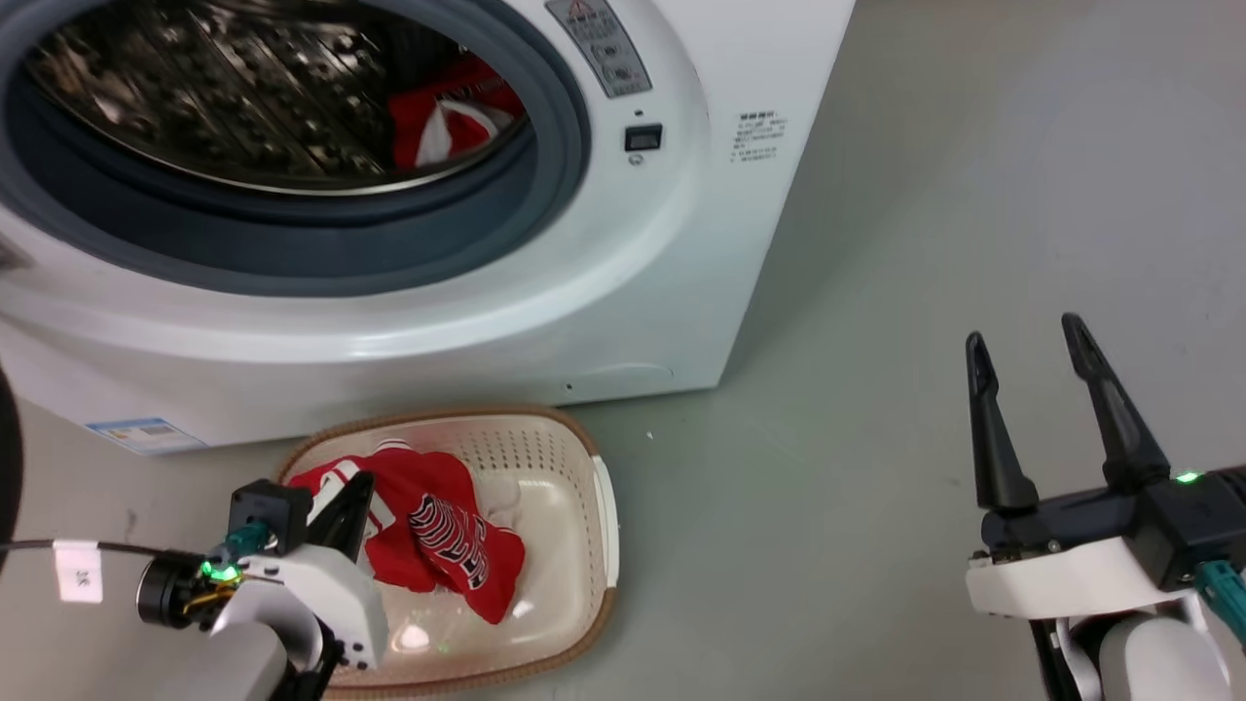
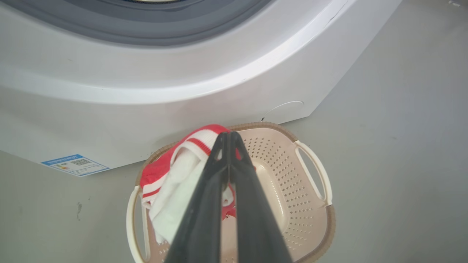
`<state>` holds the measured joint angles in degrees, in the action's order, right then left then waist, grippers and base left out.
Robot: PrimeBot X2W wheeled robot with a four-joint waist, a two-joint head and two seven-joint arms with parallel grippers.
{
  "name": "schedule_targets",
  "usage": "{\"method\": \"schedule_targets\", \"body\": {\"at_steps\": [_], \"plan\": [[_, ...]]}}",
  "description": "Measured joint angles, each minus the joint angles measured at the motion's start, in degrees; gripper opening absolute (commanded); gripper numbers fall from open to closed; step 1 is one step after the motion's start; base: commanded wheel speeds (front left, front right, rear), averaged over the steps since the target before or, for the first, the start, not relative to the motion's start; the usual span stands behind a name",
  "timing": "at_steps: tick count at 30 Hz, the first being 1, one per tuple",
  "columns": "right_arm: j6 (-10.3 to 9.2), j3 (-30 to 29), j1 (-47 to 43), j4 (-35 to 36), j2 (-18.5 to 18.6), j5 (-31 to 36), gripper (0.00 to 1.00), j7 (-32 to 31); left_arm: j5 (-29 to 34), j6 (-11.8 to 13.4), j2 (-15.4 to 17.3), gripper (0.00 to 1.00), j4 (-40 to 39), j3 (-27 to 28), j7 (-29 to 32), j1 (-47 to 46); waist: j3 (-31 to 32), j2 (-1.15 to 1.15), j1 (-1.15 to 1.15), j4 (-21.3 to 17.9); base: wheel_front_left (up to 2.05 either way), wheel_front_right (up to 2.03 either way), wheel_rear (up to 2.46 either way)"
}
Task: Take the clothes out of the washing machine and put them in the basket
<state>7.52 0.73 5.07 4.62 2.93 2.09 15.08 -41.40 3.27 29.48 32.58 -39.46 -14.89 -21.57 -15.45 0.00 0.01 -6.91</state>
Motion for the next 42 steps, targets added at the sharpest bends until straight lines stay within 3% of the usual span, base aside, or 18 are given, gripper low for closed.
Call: {"method": "schedule_targets", "body": {"at_steps": [2,8,17,20,21,22,34,42], "plan": [[0.00,0.6,1.2,1.2,0.0,0.0,1.00,0.0,1.0,-2.3,-1.3,0.00,6.1,-0.4,0.0,-3.7,-3.2,0.00,0.00,-0.9,0.00,0.00,0.00],[0.00,0.9,2.3,2.4,0.0,-0.1,1.00,0.0,2.9,-5.6,-3.4,0.00,15.9,0.2,-0.1,-9.9,-9.7,0.00,0.01,-2.8,0.00,0.00,0.00],[0.00,1.4,3.2,3.1,0.0,-0.7,1.00,0.0,4.7,-8.8,-7.2,0.00,28.9,1.2,-0.2,-14.0,-15.7,0.00,0.00,-5.8,0.00,0.00,0.00],[0.00,1.5,3.3,2.7,0.0,-0.7,1.00,0.0,3.9,-9.4,-8.1,0.00,29.8,2.5,-0.2,-14.0,-15.3,0.00,0.00,-5.8,0.00,0.00,0.00],[0.00,1.4,3.3,2.6,0.0,-0.7,1.00,0.0,4.0,-9.5,-8.1,0.91,29.8,2.9,-0.2,-14.0,-15.0,0.00,0.00,-5.8,0.00,0.00,0.00],[0.00,1.3,3.3,2.4,0.0,-0.7,1.00,0.0,4.2,-9.6,-8.0,1.00,29.7,3.3,-0.2,-14.0,-14.6,0.00,0.00,-5.7,0.00,0.00,0.00],[0.00,0.8,3.2,-0.9,0.0,-0.1,1.00,0.0,4.4,-10.3,-8.9,1.00,25.0,11.3,-0.2,-8.0,-6.1,0.00,-0.01,-4.3,0.00,0.00,0.00],[0.00,-0.7,0.5,-2.9,0.0,-0.1,1.00,0.0,9.3,-8.4,-10.6,1.00,12.4,22.1,-0.2,1.6,0.8,0.00,-0.02,-2.9,0.00,0.00,0.00]]}}
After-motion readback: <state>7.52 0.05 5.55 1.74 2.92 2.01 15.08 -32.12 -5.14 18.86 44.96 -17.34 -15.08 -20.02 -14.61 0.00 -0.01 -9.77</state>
